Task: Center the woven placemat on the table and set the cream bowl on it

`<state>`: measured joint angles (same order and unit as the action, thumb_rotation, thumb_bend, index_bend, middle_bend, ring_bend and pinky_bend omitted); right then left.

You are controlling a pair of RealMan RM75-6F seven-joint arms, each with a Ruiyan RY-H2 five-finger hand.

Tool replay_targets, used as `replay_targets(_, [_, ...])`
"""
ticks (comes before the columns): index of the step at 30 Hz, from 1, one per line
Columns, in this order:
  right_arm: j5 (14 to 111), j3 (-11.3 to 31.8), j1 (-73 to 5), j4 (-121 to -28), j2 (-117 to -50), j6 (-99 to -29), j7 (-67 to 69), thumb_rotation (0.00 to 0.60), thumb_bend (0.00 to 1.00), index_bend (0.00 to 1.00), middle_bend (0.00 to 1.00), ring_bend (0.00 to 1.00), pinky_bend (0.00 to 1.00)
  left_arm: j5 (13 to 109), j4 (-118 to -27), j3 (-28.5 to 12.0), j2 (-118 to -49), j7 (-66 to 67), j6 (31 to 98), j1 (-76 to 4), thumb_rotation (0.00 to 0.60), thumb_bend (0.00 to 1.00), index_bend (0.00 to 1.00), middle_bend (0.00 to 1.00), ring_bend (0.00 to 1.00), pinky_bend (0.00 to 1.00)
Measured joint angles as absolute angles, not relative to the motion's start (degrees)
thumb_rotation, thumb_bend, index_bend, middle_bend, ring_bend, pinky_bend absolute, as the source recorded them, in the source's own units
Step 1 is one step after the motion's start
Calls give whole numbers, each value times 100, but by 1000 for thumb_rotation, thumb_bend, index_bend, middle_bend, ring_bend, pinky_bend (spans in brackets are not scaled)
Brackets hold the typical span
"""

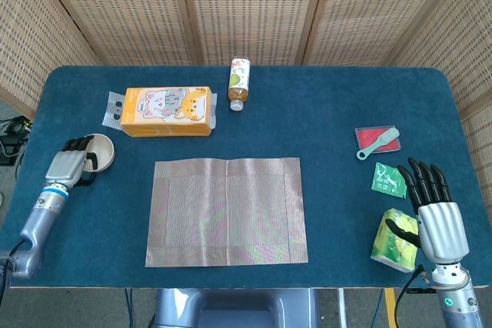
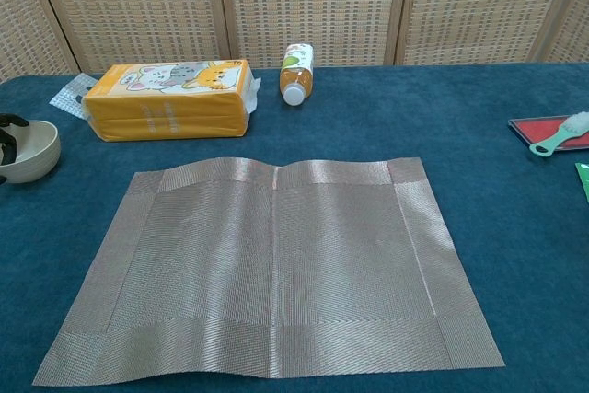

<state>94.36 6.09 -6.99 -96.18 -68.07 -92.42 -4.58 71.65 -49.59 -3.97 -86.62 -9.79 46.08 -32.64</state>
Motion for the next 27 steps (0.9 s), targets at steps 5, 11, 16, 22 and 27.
replay_targets(5, [9450,609,-694,-9628,-6797,-9260,-449,600,0,0,0,0,0,7524,-5461,-331,-8412,-1020,5218,-3129,600,525,744,0,0,0])
replay_targets(11, [9464,617,-673,-9646,-6762,-9314,-403,600,0,0,0,0,0,8216,-6782,-190,-7847,-771,6325,-2936,600,525,744,0,0,0])
replay_targets(16, [9453,618,-671,-9650,-6757,-9304,-405,600,0,0,0,0,0,8955,-7713,-65,-7537,-479,6659,-2956,600,525,753,0,0,0])
replay_targets(22, [9459,614,-668,-9652,-6768,-9307,-439,600,0,0,0,0,0,9807,-8236,69,-7660,-160,6302,-3492,600,521,752,0,0,0])
replay_targets(27, [9409,636,-654,-9634,-6755,-9323,-407,600,0,0,0,0,0,9816,-8386,67,-8255,312,5572,-3944,600,522,748,0,0,0])
